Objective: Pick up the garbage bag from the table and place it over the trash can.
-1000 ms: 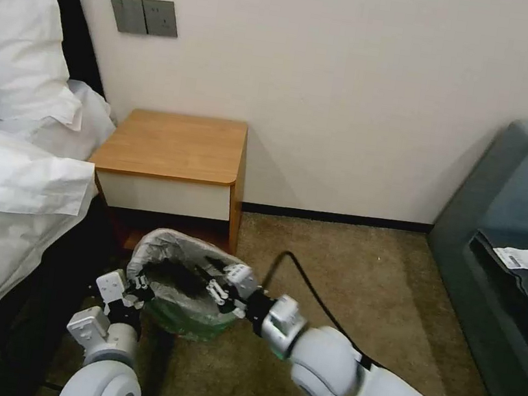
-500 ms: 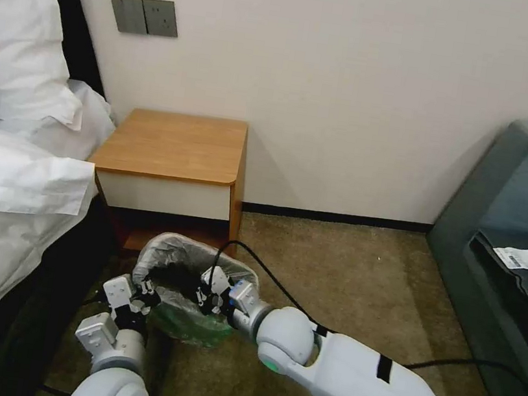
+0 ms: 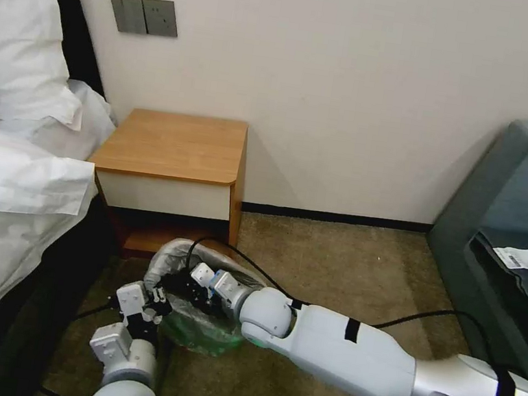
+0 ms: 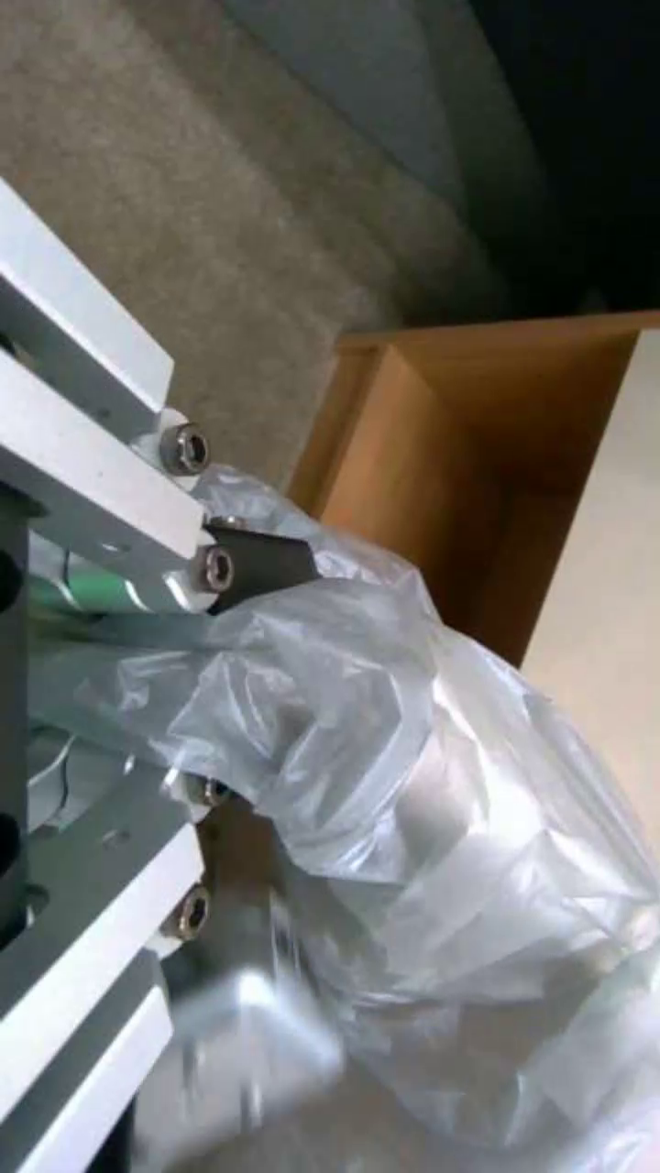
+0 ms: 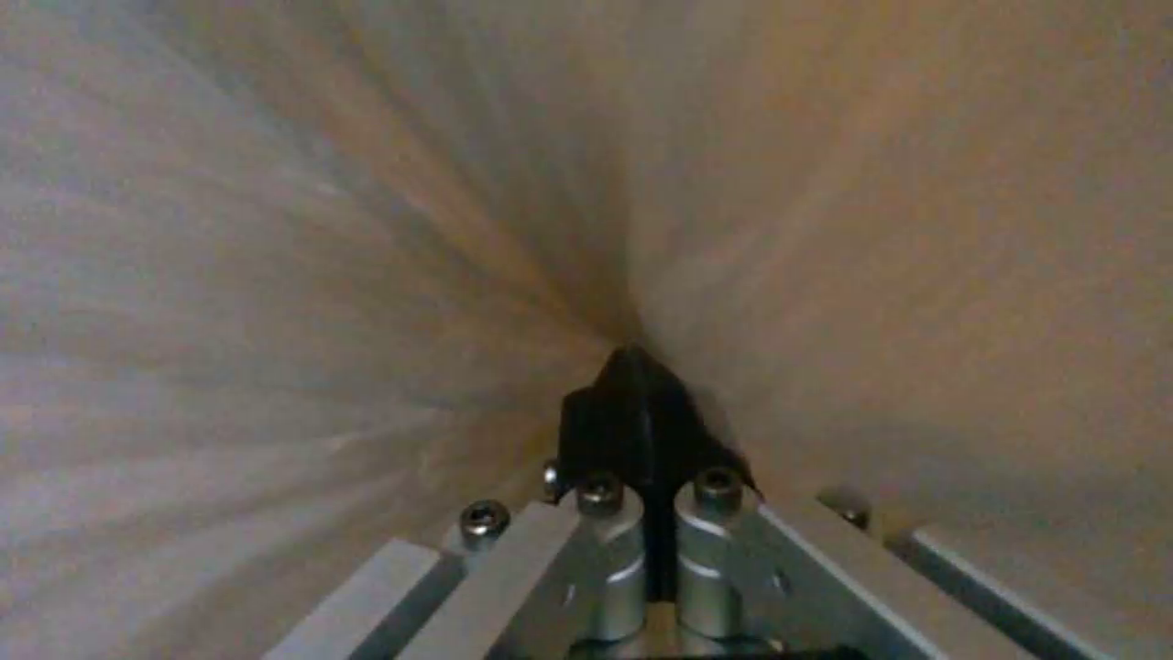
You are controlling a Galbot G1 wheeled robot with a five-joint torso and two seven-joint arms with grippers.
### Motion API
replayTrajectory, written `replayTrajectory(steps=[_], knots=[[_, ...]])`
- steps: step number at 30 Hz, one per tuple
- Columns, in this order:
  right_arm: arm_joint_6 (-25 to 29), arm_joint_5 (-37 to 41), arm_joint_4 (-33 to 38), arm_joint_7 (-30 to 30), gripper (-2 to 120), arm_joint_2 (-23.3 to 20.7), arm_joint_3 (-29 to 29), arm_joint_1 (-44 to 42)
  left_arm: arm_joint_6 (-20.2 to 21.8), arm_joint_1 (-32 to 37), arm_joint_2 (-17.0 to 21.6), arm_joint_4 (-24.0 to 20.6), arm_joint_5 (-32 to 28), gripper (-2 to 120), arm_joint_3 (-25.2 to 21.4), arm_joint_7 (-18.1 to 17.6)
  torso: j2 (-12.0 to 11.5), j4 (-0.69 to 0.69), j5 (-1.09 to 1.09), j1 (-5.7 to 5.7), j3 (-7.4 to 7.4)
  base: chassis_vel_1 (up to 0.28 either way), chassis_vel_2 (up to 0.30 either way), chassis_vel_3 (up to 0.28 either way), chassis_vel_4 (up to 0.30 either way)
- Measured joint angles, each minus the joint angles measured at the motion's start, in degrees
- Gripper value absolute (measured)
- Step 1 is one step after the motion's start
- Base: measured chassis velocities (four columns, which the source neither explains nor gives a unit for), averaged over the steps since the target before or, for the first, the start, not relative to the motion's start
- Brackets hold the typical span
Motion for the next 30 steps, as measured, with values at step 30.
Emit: replayTrajectory(steps=[30], knots=[[3.29, -2.15, 28.83, -2.59, 0, -14.87, 23.63, -23.16, 1.43, -1.02, 0.64, 2.37, -5.24, 7, -3.09, -0.94, 0.0, 0.0, 0.01, 0.0, -0.01, 0.0, 0.0, 0.0, 0.0]])
